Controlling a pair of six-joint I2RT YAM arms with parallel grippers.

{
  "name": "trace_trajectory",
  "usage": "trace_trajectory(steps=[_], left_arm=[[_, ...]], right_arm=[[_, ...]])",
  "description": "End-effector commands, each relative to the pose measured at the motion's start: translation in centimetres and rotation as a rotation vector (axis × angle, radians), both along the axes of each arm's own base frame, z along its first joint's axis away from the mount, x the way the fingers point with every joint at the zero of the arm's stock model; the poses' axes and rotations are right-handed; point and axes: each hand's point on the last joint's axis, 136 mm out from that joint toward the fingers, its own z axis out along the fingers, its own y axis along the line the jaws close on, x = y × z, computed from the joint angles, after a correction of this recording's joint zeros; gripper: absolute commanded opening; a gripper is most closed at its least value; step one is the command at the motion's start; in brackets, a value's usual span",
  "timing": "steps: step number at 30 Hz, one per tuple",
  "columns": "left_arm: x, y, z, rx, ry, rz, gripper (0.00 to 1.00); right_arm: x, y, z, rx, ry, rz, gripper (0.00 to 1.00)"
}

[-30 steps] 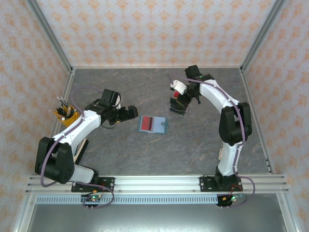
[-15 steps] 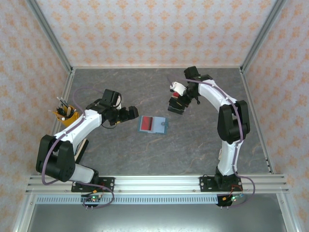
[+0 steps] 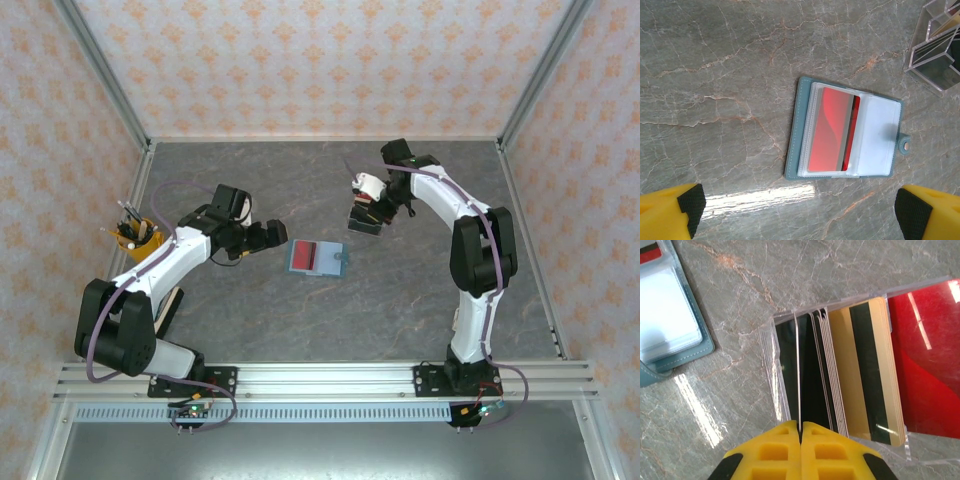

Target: Take the credit cards out of the card holder

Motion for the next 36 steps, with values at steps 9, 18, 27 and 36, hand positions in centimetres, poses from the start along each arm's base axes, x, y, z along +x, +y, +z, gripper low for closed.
trace_trajectory(steps=[9, 18, 27, 36], left_arm=[[0.8, -0.1, 0.7, -0.015, -0.019, 0.002, 1.0], [0.9, -0.4, 0.7, -0.032, -0.016, 0.006, 1.0], [1.0, -0.9, -0.2, -0.077, 0.009, 0.043, 1.0], [0.7, -2.1, -1.9, -0.085, 0.036, 0.088, 1.0]], right_arm=[[-1.5, -0.5, 0.3, -0.031, 0.047, 0.009, 0.1], [1.4, 1.0, 4.0, 0.11, -0.085, -0.144, 0.35], [0.0, 2.1, 10.7, 0.394, -0.12, -0.513, 0.39], [-4.5, 5.0, 10.3, 0.521, 0.124, -0.862, 0.4]])
